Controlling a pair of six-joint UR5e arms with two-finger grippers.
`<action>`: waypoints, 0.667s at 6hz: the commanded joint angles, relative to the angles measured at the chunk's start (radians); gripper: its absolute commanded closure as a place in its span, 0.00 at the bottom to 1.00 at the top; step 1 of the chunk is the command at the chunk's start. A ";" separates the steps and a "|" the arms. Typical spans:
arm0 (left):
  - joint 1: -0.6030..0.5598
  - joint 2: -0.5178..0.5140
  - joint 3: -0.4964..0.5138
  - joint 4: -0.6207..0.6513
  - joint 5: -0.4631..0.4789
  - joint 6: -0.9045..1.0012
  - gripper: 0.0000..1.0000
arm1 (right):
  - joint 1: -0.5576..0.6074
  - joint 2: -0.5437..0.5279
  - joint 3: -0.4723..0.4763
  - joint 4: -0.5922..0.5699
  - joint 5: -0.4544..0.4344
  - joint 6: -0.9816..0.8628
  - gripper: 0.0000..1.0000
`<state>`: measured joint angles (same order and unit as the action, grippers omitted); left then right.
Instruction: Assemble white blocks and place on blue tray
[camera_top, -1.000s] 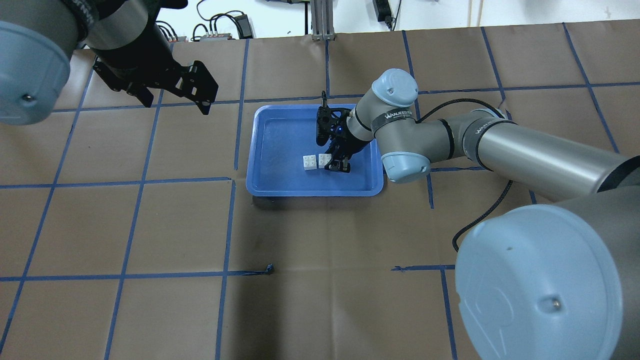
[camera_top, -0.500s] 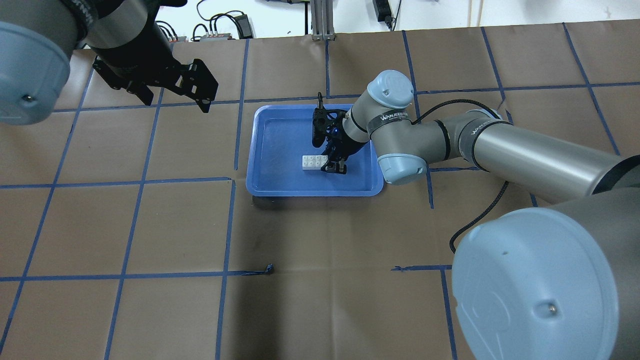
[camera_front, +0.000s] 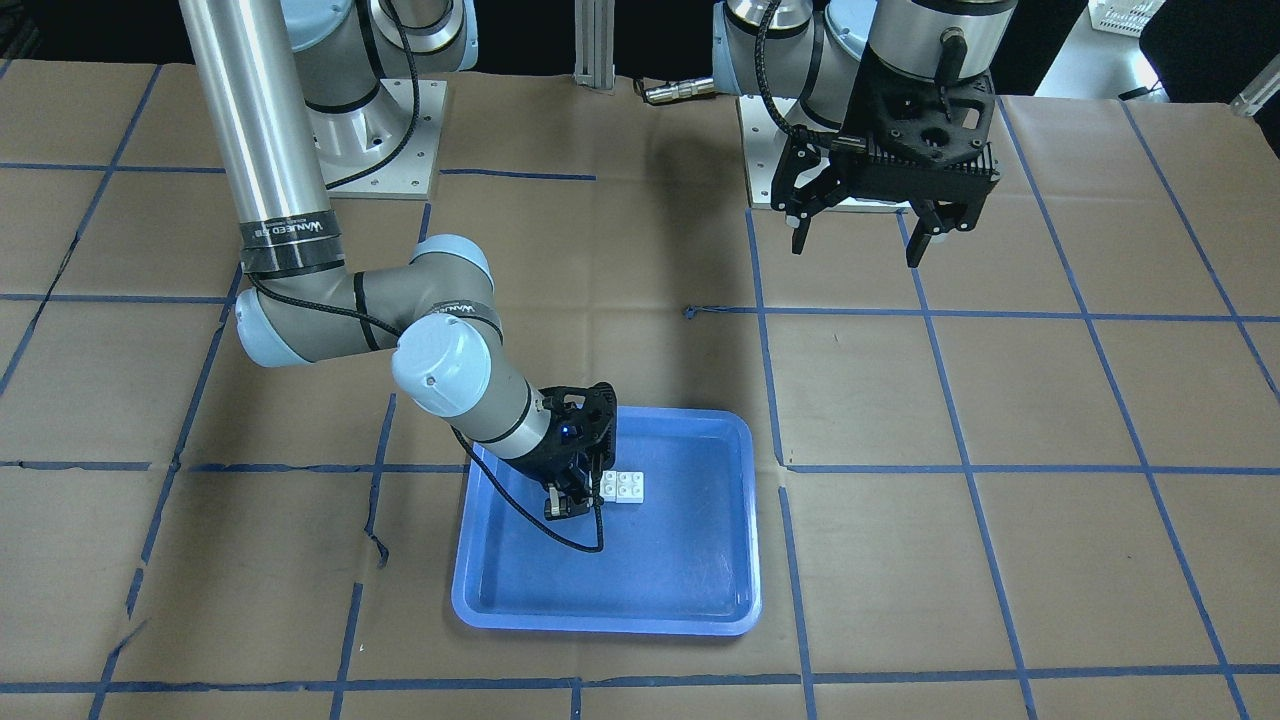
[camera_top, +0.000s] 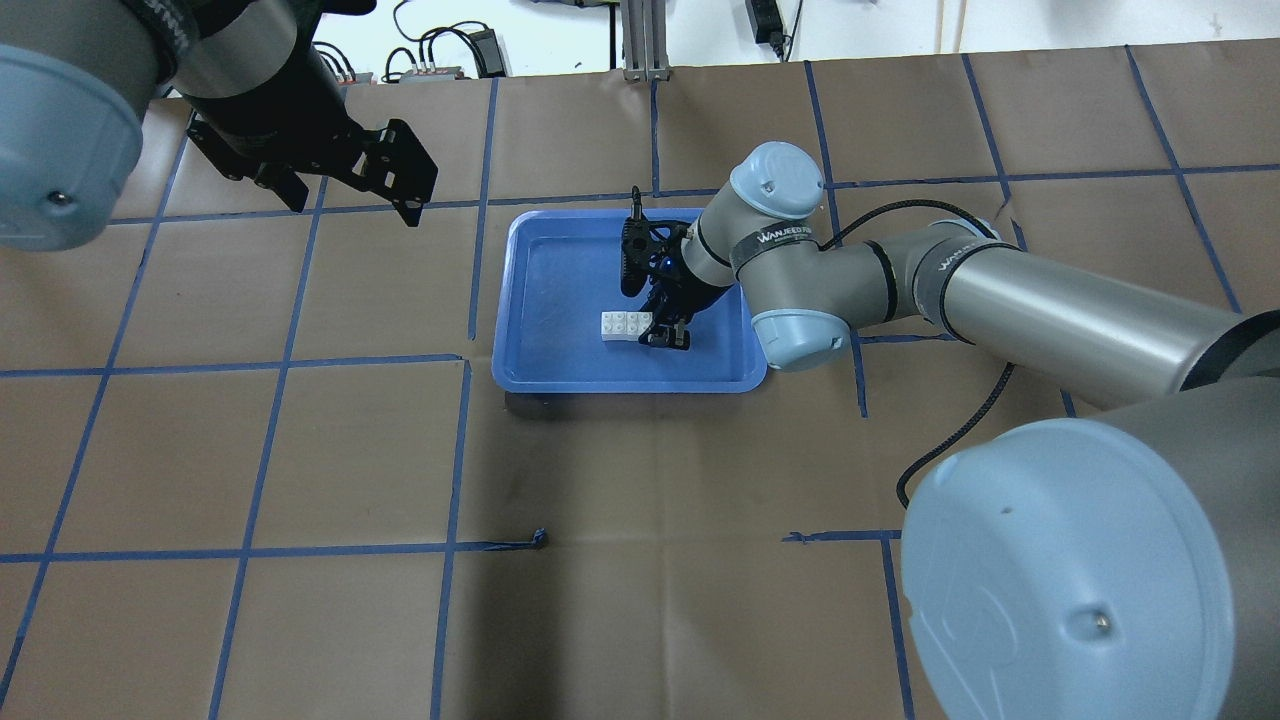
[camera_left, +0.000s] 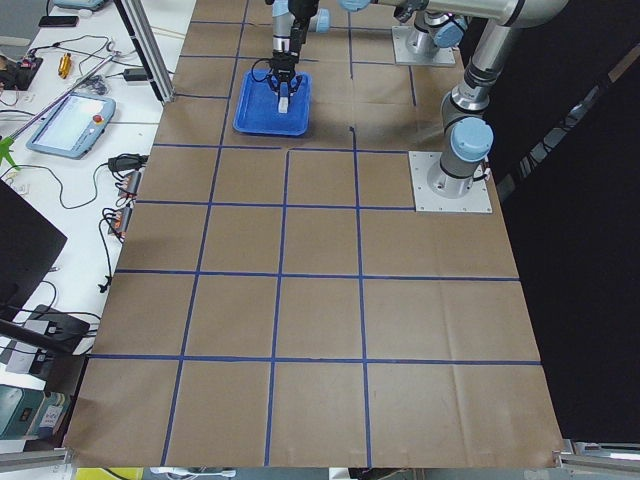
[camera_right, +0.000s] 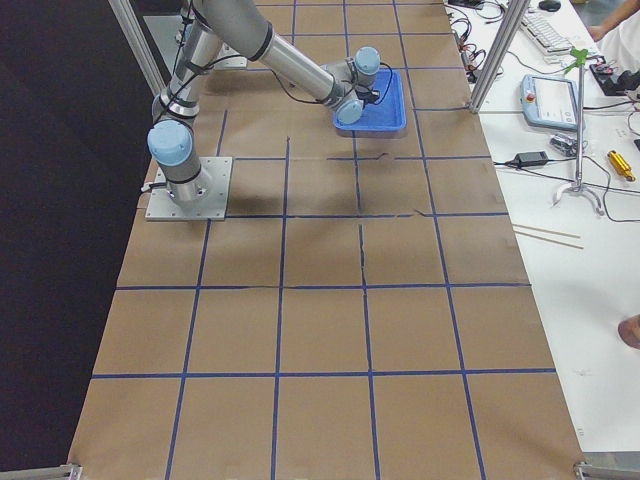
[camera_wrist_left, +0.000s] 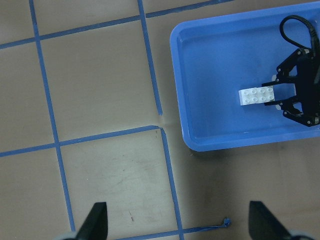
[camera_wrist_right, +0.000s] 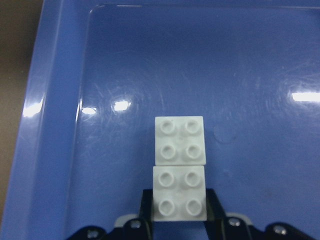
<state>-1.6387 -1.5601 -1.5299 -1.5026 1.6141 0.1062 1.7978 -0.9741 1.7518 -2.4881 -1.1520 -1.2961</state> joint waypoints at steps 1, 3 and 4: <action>0.002 0.000 0.002 0.010 0.000 -0.002 0.01 | 0.000 0.000 0.000 0.000 0.000 0.000 0.71; 0.000 0.000 -0.001 0.012 0.000 -0.002 0.01 | 0.000 0.000 0.000 0.000 0.002 0.000 0.65; 0.000 0.000 -0.001 0.012 0.000 -0.002 0.01 | 0.000 0.000 0.000 -0.001 0.002 0.000 0.65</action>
<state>-1.6382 -1.5601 -1.5309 -1.4916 1.6137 0.1043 1.7979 -0.9741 1.7518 -2.4885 -1.1506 -1.2962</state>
